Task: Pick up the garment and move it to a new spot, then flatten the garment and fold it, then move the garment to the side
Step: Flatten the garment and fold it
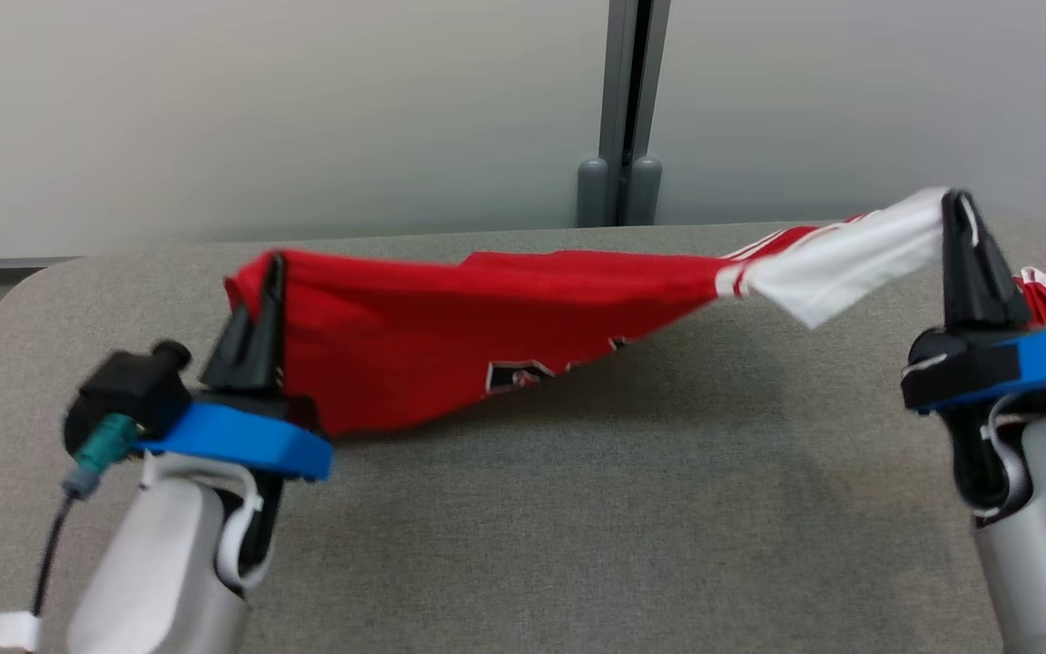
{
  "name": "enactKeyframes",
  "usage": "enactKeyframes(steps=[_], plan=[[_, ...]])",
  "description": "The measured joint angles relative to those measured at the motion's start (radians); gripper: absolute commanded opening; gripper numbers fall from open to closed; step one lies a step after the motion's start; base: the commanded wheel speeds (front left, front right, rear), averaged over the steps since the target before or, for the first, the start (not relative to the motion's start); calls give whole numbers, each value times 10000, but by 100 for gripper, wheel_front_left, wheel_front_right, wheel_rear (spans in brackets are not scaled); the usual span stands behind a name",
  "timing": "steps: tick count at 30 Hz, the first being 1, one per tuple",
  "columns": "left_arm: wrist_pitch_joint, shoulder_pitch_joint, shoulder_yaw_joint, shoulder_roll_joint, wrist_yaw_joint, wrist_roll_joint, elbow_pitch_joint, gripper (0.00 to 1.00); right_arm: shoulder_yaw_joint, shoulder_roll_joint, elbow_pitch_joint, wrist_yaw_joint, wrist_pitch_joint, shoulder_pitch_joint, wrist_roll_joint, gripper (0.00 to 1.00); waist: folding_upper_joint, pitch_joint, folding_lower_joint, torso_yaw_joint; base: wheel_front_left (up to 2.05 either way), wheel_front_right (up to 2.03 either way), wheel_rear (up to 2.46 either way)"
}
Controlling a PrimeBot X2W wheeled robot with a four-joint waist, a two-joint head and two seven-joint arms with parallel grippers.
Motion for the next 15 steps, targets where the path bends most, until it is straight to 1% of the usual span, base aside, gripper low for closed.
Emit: enactKeyframes(steps=[3, 7, 9, 12, 15], plan=[[8, -991, 280, 616, -15, 111, -598, 0, 330, -523, -968, 0, 38, -639, 813, 0, 0, -15, 0, -116, 0, 0, 0], [527, -2060, 518, 1308, -10, 337, -1576, 0, 552, -1129, -2372, 0, 755, -1574, 1661, 0, 0, 81, 0, -225, 0, 0, 0], [884, -2471, 619, 1569, -6, 343, -2004, 0, 435, -1325, -2953, 0, 1187, -2046, 2025, 0, 0, 179, 0, -249, 0, 0, 0], [1358, -3018, 711, 1847, -4, 351, -2452, 0, 297, -1601, -3476, 0, 1825, -2608, 2096, 0, 0, 384, -1, -286, 0, 0, 0], [1726, -3386, 731, 1937, -2, 328, -2546, 0, 301, -1820, -3530, 0, 2163, -3192, 1921, 0, 0, 714, 0, -354, 0, 0, 0]])
